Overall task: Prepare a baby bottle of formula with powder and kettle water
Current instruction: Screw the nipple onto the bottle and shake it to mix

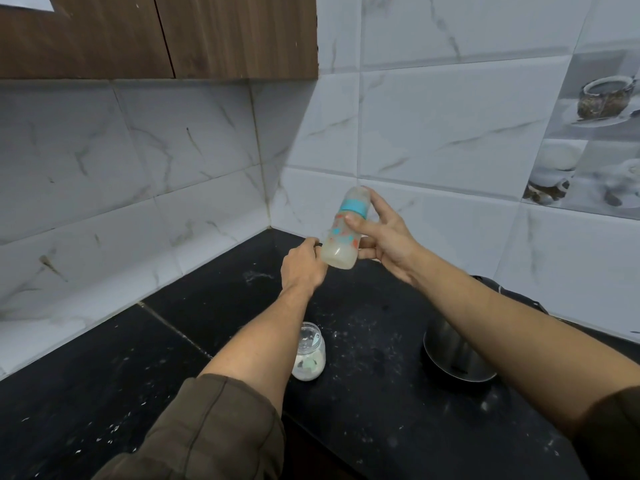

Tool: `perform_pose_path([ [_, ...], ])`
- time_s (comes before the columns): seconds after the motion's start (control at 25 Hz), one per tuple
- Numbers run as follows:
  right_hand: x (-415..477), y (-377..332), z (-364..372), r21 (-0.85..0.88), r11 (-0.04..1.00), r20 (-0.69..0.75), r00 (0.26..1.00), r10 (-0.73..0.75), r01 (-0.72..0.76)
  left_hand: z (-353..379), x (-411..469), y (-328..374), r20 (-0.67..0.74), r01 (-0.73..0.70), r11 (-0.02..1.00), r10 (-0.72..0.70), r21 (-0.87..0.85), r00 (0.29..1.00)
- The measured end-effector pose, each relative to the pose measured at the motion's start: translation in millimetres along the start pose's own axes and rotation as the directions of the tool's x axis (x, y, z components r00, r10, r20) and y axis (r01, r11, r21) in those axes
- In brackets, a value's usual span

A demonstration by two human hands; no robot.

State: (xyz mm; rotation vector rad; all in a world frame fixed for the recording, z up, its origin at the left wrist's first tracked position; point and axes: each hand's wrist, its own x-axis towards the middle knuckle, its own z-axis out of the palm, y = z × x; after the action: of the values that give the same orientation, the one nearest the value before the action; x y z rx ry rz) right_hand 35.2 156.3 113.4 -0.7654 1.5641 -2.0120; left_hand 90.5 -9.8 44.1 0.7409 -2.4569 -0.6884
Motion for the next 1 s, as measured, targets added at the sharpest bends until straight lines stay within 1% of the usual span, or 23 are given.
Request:
perform_pose_path([
  [0.04, 0.6, -1.7, 0.3, 0.037, 0.999, -0.022, 1.000, -0.013, 0.014, -0.5, 0.7, 0.8, -0.004, 0.001, 1.000, -0.001, 0.000, 1.000],
  [0.08, 2.5, -3.0, 0.0, 0.114, 0.993, -0.096, 0.995, -0.033, 0.044, -0.7, 0.4, 1.1, -0.009, 0.008, 1.000, -0.008, -0.009, 1.000],
  [0.12, 5.9, -4.0, -0.8, 0.208, 0.975, -0.201, 0.979, -0.040, 0.082, -0.9, -0.4, 1.4, -0.014, 0.020, 1.000, -0.021, -0.019, 1.000],
  [0.2, 15.4, -4.6, -1.3, 0.399, 0.902, -0.397, 0.918, 0.007, 0.166, -1.1, -1.6, 0.4, -0.015, 0.037, 0.999, -0.038, -0.026, 0.999],
  [0.24, 19.1, -3.1, -1.8, 0.459, 0.868, -0.446, 0.894, 0.039, 0.191, -1.1, -1.4, 0.3, -0.014, 0.039, 0.999, -0.039, -0.030, 0.999],
  [0.28, 19.7, -1.8, -1.0, 0.465, 0.866, -0.450, 0.892, 0.052, 0.184, -0.5, -1.3, 0.4, -0.014, 0.037, 0.999, -0.038, -0.031, 0.999],
  [0.32, 17.6, -0.6, 0.3, 0.420, 0.896, -0.406, 0.913, 0.042, 0.145, -0.4, -1.0, 1.2, -0.015, 0.031, 0.999, -0.031, -0.027, 0.999],
  [0.4, 8.9, 2.9, 5.0, 0.225, 0.973, -0.214, 0.977, 0.001, 0.048, -1.2, -0.6, 3.2, -0.009, 0.015, 1.000, -0.015, -0.015, 1.000],
  [0.44, 5.6, 4.8, 5.6, 0.122, 0.992, -0.128, 0.992, -0.010, 0.025, -2.1, -0.5, 4.4, -0.001, 0.010, 1.000, -0.010, -0.010, 1.000],
  [0.48, 4.6, 6.0, 4.3, 0.066, 0.997, -0.080, 0.997, -0.022, 0.027, -2.4, -0.7, 5.3, 0.003, 0.005, 1.000, -0.005, -0.007, 1.000],
  [0.52, 4.4, 5.4, 3.5, 0.076, 0.996, -0.085, 0.996, -0.036, 0.043, -1.8, -0.5, 5.5, 0.002, 0.003, 1.000, -0.003, -0.012, 1.000],
  [0.56, 4.6, 3.8, 3.6, 0.128, 0.989, -0.142, 0.989, -0.049, 0.068, -1.0, -0.4, 4.7, -0.003, 0.002, 1.000, -0.002, -0.020, 1.000],
  [0.6, 6.7, 2.5, 3.0, 0.202, 0.975, -0.233, 0.971, -0.050, 0.098, -0.3, -0.4, 3.7, -0.008, 0.011, 1.000, -0.011, -0.027, 1.000],
  [0.68, 14.3, 0.5, 0.9, 0.343, 0.926, -0.409, 0.912, -0.005, 0.159, 0.5, 0.3, 1.1, -0.016, 0.033, 0.999, -0.034, -0.036, 0.999],
  [0.72, 16.9, 0.6, -0.3, 0.368, 0.914, -0.437, 0.899, 0.010, 0.168, 0.0, 0.8, 0.2, -0.018, 0.041, 0.999, -0.041, -0.036, 0.999],
  [0.76, 16.2, 0.2, 0.3, 0.349, 0.926, -0.402, 0.916, 0.008, 0.145, -0.3, 1.8, -1.0, -0.017, 0.045, 0.998, -0.045, -0.038, 0.999],
  [0.8, 13.0, -0.1, 0.8, 0.288, 0.953, -0.316, 0.949, -0.002, 0.097, -0.3, 2.9, -2.2, -0.014, 0.043, 0.998, -0.044, -0.039, 0.999],
  [0.84, 8.9, 0.9, 1.1, 0.186, 0.982, -0.198, 0.980, -0.004, 0.041, 0.8, 4.4, -3.0, -0.011, 0.039, 0.999, -0.040, -0.036, 0.999],
  [0.88, 3.8, 1.7, 1.6, 0.062, 0.998, -0.086, 0.996, 0.005, 0.000, 1.5, 4.8, -3.1, -0.004, 0.036, 0.999, -0.036, -0.027, 0.999],
  [0.92, 1.4, 3.1, 1.0, -0.024, 1.000, -0.014, 1.000, 0.014, -0.014, 1.3, 5.1, -2.8, 0.000, 0.033, 0.999, -0.033, -0.017, 0.999],
  [0.96, 0.4, 3.4, 0.7, -0.035, 0.999, 0.002, 1.000, 0.013, -0.012, 0.6, 5.5, -2.5, 0.001, 0.034, 0.999, -0.034, -0.012, 0.999],
  [1.0, 1.5, 3.4, 0.1, 0.022, 1.000, -0.045, 0.999, -0.003, 0.004, 0.7, 5.9, -2.5, -0.001, 0.034, 0.999, -0.034, -0.020, 0.999],
])
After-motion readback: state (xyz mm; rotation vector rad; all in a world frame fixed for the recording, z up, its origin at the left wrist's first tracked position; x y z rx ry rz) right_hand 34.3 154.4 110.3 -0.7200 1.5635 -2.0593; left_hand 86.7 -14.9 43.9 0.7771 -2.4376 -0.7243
